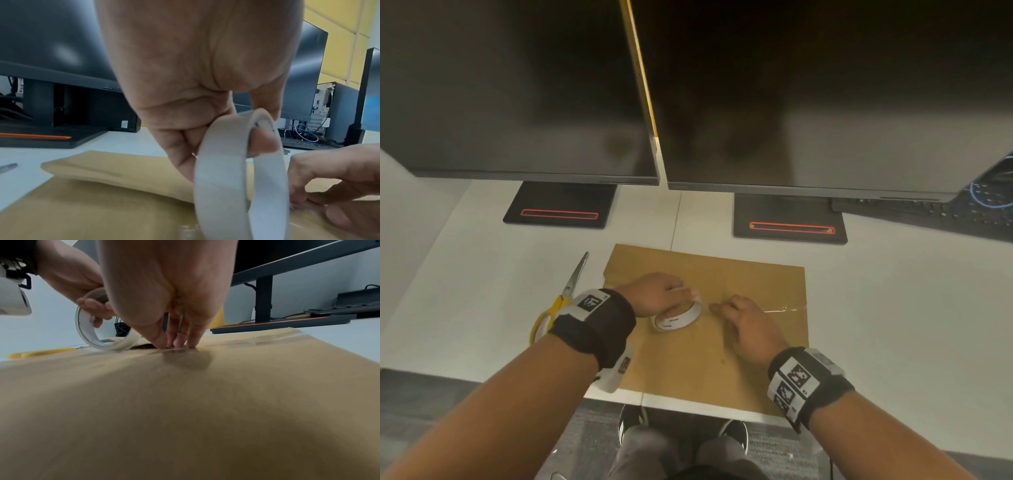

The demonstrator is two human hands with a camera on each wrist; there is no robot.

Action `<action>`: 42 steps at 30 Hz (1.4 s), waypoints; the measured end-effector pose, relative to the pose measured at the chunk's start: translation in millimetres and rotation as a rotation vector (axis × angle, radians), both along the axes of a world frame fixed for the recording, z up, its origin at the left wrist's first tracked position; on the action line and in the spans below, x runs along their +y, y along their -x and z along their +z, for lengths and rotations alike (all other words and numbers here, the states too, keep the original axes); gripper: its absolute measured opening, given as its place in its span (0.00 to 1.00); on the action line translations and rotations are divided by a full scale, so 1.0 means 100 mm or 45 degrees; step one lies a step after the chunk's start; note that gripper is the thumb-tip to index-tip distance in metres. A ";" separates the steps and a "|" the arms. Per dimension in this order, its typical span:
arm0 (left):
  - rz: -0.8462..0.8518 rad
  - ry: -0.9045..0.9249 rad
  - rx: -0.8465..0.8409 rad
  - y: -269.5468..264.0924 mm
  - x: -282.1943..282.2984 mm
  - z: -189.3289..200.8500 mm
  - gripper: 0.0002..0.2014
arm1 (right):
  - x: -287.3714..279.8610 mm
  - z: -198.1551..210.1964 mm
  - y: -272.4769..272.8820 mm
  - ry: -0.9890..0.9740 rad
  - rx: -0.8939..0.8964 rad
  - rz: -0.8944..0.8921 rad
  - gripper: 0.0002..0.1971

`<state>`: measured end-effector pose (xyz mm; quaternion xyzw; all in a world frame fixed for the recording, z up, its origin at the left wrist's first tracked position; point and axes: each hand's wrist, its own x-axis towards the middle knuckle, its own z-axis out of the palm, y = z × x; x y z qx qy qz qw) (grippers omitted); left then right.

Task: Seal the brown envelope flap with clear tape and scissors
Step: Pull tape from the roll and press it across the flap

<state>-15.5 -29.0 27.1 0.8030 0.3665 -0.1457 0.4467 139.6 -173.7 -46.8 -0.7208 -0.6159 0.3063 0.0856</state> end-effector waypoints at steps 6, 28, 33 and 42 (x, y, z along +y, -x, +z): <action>-0.051 -0.195 0.052 -0.03 -0.02 -0.09 0.21 | 0.00 0.00 0.06 -0.002 -0.074 0.010 0.31; 0.104 -0.128 0.255 0.17 0.00 -0.08 0.31 | 0.05 0.10 0.30 0.097 -0.332 0.051 0.34; -0.167 -0.311 0.168 0.22 -0.07 0.08 0.18 | 0.06 0.12 0.30 0.085 -0.297 0.040 0.33; -0.661 -0.905 0.347 0.11 -0.29 0.18 0.18 | 0.09 0.11 0.26 0.118 -0.282 0.062 0.34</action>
